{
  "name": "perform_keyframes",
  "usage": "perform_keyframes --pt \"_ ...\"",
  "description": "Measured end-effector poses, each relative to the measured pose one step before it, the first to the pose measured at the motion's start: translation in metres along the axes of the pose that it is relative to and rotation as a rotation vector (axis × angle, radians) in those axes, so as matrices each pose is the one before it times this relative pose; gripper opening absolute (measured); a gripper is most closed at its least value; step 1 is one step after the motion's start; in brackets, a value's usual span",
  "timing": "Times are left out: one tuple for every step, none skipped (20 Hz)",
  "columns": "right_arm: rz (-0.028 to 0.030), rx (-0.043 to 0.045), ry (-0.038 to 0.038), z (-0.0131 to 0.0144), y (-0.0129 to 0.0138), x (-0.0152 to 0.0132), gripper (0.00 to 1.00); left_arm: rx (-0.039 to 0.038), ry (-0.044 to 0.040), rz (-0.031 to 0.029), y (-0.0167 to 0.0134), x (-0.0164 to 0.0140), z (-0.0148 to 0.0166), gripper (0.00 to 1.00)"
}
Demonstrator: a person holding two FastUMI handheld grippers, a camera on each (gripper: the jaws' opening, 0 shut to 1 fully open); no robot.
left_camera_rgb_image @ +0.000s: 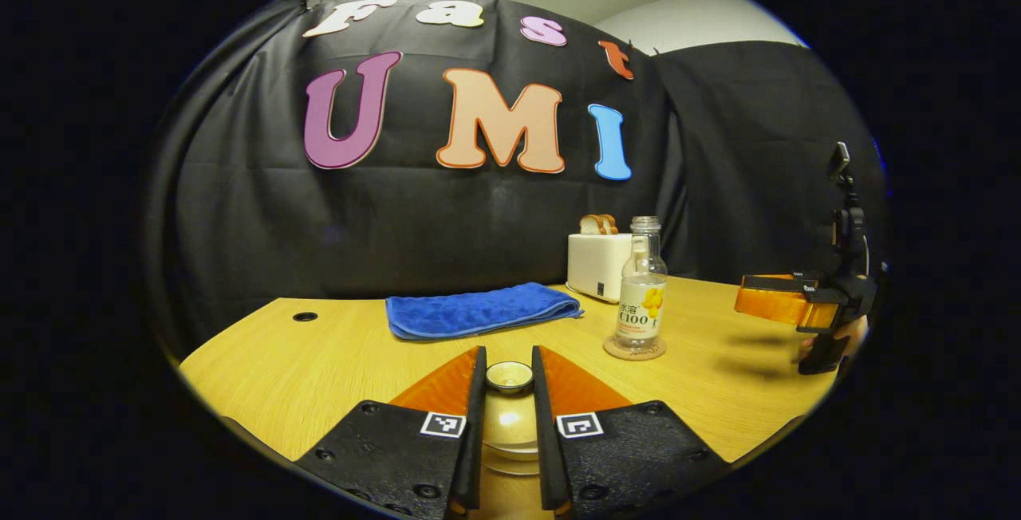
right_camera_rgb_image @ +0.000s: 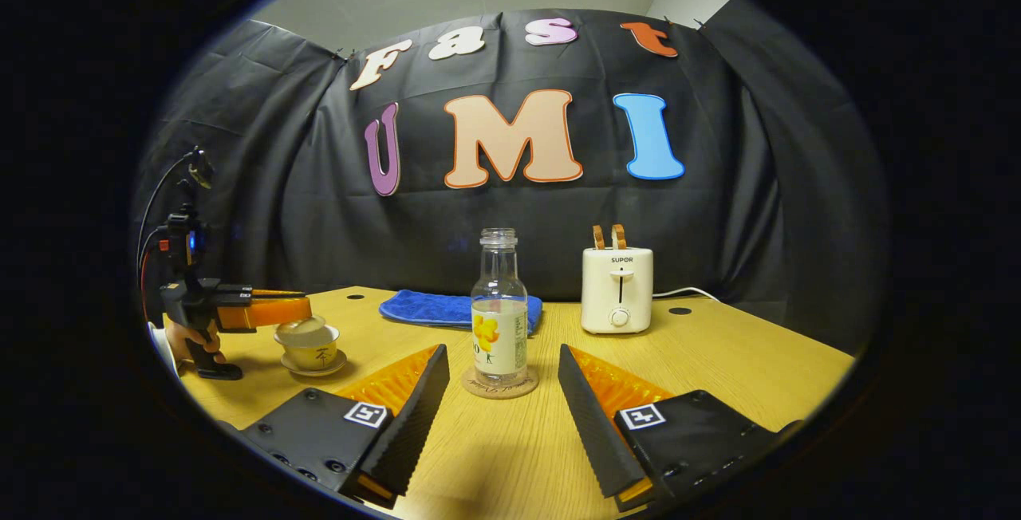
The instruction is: Open the teacup lid with one hand, grasp the water bottle and pour water into the teacup with the other hand; after pouring, place the water bottle on the coaster and then close the teacup lid.
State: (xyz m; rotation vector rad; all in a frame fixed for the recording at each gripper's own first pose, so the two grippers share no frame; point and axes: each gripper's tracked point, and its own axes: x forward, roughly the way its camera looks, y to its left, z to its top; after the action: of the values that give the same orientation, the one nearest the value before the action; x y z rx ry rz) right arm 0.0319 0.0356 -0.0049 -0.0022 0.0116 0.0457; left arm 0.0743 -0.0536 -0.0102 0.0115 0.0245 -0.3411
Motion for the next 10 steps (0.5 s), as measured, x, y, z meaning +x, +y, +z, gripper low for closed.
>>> perform_keyframes --pt "0.00074 -0.00015 0.00012 -0.00011 -0.00027 -0.00021 0.84 0.00341 0.01455 -0.00831 -0.00183 0.00135 -0.00151 0.27" --pt "0.00162 -0.00013 -0.00033 0.00038 0.00029 -0.00051 0.89 0.00454 0.0169 -0.01216 -0.00285 0.00135 -0.00219 0.27" --pt "0.0013 0.00016 0.00024 0.00027 0.00081 -0.00002 0.89 0.00641 0.019 -0.01073 -0.00293 0.00045 -0.00367 0.27" --pt "0.00131 0.0003 0.00054 -0.00048 -0.00023 0.00009 0.89 0.00659 0.01479 -0.00616 -0.00112 0.00084 -0.00241 0.27" --pt "0.00051 -0.00036 0.00017 0.00037 -0.0003 0.00029 0.84 0.00504 0.00927 -0.00419 -0.00115 0.0006 -0.00036 0.27" --pt "0.00115 0.00032 -0.00057 0.00034 0.00003 -0.00075 0.84 0.00229 0.00529 -0.00371 -0.00051 -0.00016 -0.00042 0.27" --pt "0.00051 -0.00028 -0.00001 0.00012 0.00005 0.00016 0.89 0.00071 0.00263 -0.00477 -0.00033 0.0 -0.0002 0.27" --pt "-0.00032 0.00025 0.00027 -0.00047 -0.00024 -0.00003 0.89 0.00074 0.00556 -0.00365 -0.00075 0.00099 -0.00156 0.27" --pt "-0.00124 0.00002 0.00071 0.00033 -0.00056 0.00056 0.89 -0.00042 0.01186 -0.00258 -0.00061 -0.00054 -0.00143 0.27" --pt "-0.00389 -0.00014 0.00003 -0.00002 -0.00094 -0.00038 0.89 0.00039 0.00595 0.00332 0.001 -0.0009 -0.00192 0.28"
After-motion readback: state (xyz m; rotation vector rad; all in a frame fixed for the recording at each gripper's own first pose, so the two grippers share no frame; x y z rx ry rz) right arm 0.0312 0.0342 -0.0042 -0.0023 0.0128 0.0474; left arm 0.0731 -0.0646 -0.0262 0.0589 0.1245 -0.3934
